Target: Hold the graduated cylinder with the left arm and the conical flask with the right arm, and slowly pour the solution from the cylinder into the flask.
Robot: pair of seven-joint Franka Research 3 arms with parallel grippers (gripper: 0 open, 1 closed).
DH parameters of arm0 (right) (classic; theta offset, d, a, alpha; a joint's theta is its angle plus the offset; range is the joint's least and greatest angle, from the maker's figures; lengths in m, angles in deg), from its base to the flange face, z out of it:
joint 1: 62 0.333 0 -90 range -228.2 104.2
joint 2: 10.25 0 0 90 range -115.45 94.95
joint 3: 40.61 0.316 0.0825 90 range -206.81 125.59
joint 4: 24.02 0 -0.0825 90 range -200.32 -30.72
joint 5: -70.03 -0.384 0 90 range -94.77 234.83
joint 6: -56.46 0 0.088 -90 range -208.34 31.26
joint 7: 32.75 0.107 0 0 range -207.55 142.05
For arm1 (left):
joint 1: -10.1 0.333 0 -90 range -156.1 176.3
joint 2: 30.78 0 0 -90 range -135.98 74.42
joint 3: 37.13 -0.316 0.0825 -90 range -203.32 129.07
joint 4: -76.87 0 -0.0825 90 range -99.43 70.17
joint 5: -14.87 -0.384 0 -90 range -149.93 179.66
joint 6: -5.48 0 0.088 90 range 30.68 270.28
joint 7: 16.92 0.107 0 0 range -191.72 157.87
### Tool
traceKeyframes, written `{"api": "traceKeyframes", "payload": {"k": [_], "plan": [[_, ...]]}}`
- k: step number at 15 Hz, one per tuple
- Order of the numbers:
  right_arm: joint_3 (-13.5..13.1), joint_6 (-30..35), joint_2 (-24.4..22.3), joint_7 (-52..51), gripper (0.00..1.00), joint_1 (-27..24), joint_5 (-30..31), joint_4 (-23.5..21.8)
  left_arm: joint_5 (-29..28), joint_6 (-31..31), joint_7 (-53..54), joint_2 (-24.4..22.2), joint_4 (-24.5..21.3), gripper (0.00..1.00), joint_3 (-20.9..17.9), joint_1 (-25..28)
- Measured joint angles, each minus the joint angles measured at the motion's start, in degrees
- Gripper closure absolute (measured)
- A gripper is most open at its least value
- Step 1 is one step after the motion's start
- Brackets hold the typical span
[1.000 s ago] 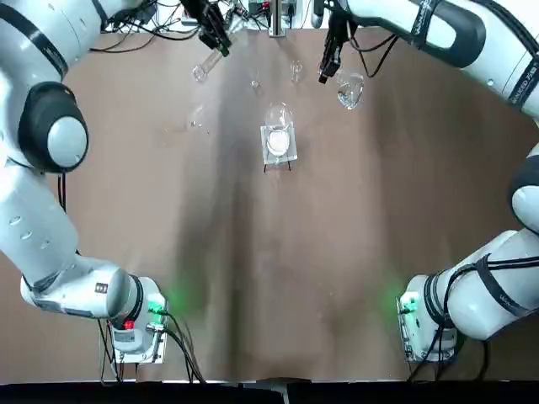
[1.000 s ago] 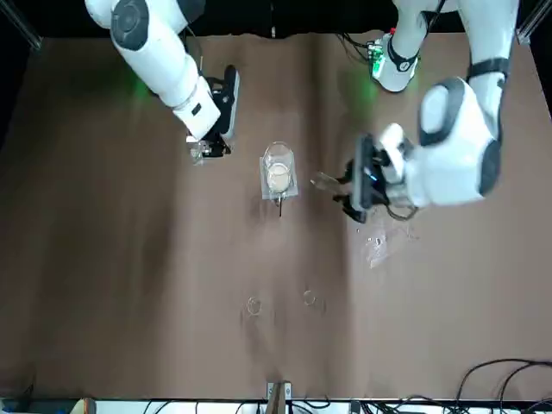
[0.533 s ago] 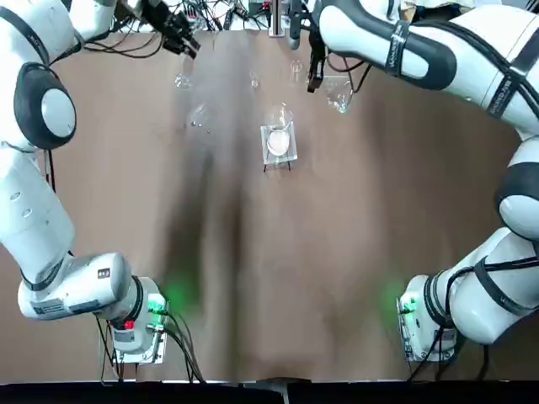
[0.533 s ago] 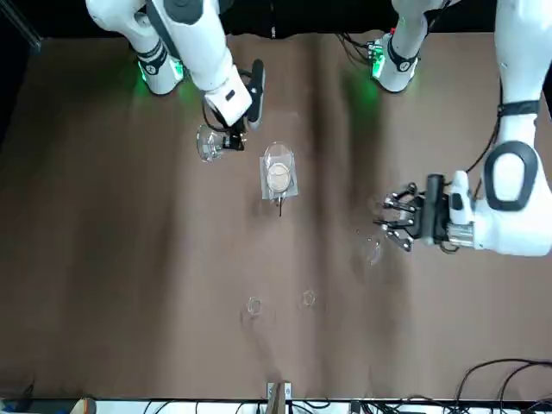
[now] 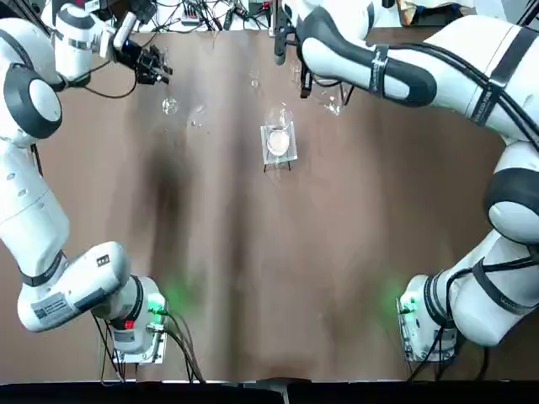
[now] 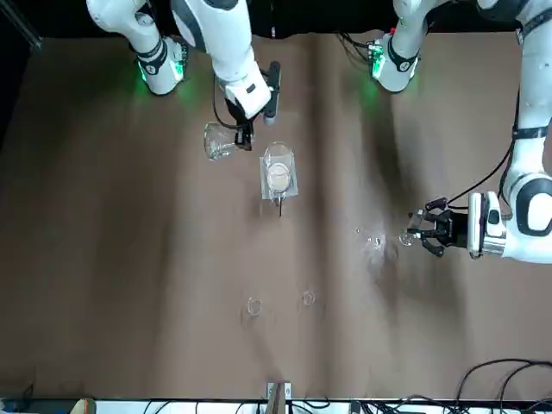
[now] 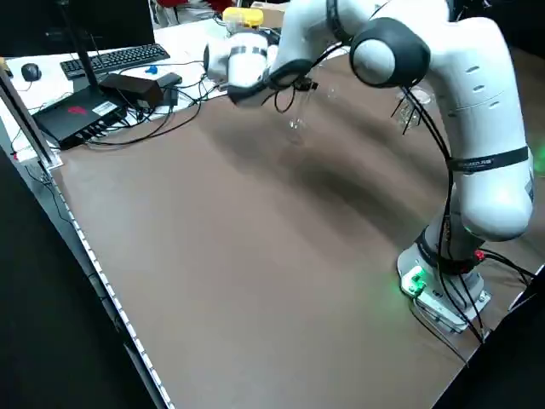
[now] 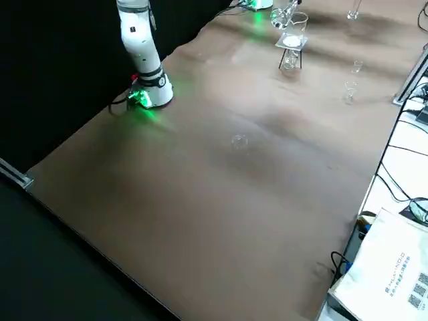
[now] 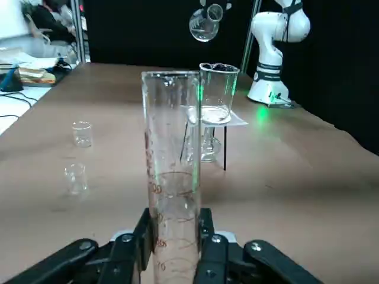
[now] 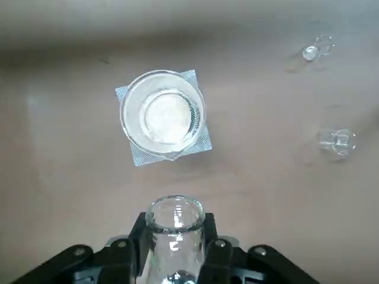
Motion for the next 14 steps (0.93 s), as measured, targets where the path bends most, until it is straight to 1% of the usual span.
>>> {"api": "traceKeyframes", "payload": {"k": [3, 6, 10, 14], "plan": [[0.0, 0.0, 1.0, 2.1, 0.61, 1.7, 2.8, 0.4, 1.7, -0.1, 3.7, 3.6, -0.1, 0.66, 0.0, 1.8], [0.0, 0.0, 1.7, 2.8, 0.61, 3.2, 4.8, 0.8, 2.9, -0.1, 5.1, 6.1, -0.1, 0.66, 0.0, 2.2], [0.0, 1.1, 3.6, 3.5, 0.61, 4.5, 7.6, 2.6, 4.8, -0.1, 6.8, 7.7, 0.0, 0.66, 0.1, 2.2], [0.0, 1.4, 5.0, 3.7, 0.61, 5.4, 9.1, 3.4, 4.9, -0.1, 8.1, 8.3, 0.0, 0.66, 0.0, 2.2]]}}
